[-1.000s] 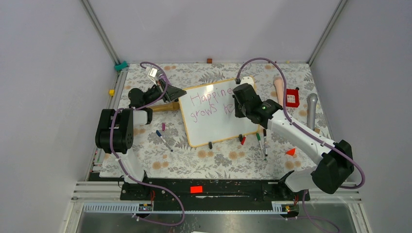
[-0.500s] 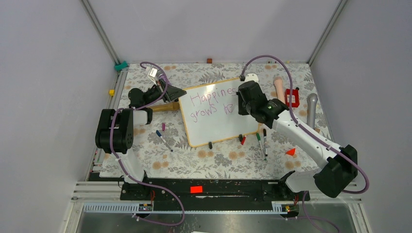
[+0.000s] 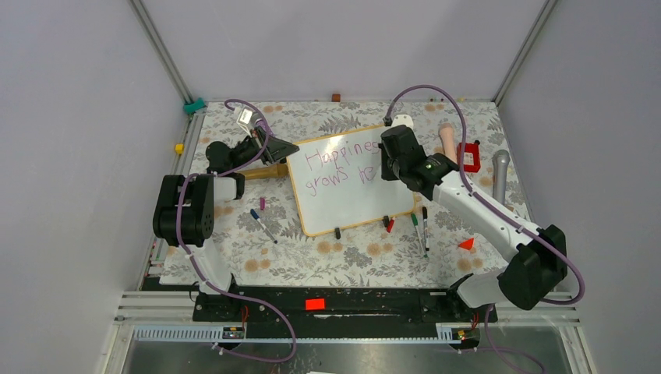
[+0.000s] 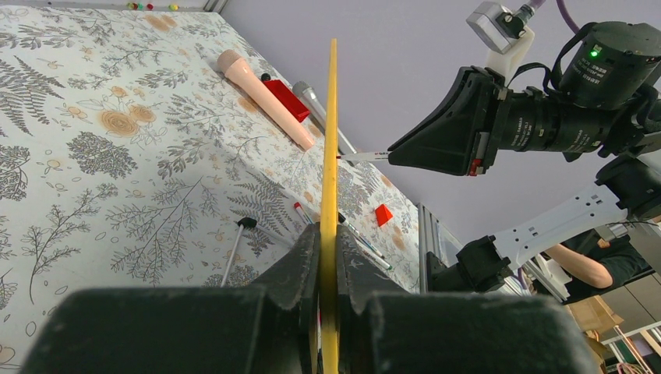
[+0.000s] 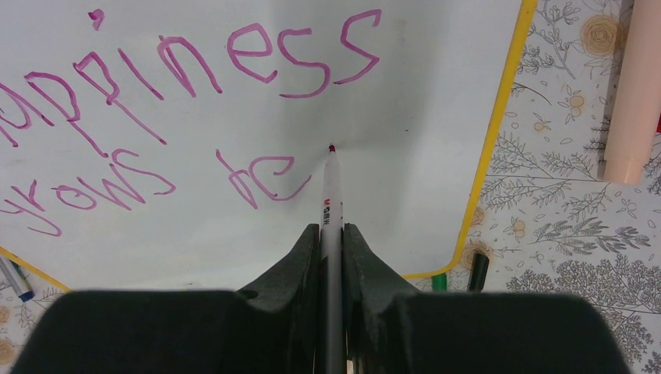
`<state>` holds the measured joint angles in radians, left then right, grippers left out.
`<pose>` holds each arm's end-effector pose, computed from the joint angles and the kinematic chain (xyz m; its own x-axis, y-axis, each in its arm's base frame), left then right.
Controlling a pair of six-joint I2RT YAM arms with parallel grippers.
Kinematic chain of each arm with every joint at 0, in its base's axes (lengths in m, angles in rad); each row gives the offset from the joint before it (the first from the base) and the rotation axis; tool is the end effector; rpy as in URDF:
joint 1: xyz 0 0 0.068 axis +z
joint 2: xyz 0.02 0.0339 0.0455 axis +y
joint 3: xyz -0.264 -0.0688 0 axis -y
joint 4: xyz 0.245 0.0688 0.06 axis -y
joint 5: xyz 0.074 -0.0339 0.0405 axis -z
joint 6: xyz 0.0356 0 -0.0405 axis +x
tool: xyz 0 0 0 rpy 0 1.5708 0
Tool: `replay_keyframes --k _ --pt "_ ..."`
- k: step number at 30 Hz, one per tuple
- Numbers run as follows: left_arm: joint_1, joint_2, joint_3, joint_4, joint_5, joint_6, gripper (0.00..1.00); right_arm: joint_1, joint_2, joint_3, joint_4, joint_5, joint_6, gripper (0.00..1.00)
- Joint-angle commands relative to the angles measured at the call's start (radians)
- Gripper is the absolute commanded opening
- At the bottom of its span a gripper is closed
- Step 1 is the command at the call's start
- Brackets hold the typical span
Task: Write a sentence on the whiteboard
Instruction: Write a sentence with the whiteboard marker.
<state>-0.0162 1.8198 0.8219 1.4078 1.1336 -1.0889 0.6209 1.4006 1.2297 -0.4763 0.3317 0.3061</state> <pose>0.3494 -0.0379 0.2315 -0.5576 -0.3662 -0.7450 0.7413 0.1842 -0.6454 0.2612 0.1726 0.3262 -0.5697 -0.0572 -0.8199 -0.1752 0.9831 0.0532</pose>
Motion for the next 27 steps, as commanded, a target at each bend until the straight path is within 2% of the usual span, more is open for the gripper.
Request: replay_keyframes --k 1,15,27 --pt "-0.013 -0.034 0.000 0.062 0.054 0.020 0.00 -0.008 0.009 0.022 0.024 0.010 0.009 0.00" --pt "-0.013 -0.037 0.000 0.061 0.052 0.020 0.00 -0.007 -0.064 -0.125 0.015 -0.017 0.058 0.00" --pt "-0.013 -0.040 0.000 0.061 0.053 0.020 0.00 -0.010 -0.001 -0.015 0.017 0.006 0.022 0.00"
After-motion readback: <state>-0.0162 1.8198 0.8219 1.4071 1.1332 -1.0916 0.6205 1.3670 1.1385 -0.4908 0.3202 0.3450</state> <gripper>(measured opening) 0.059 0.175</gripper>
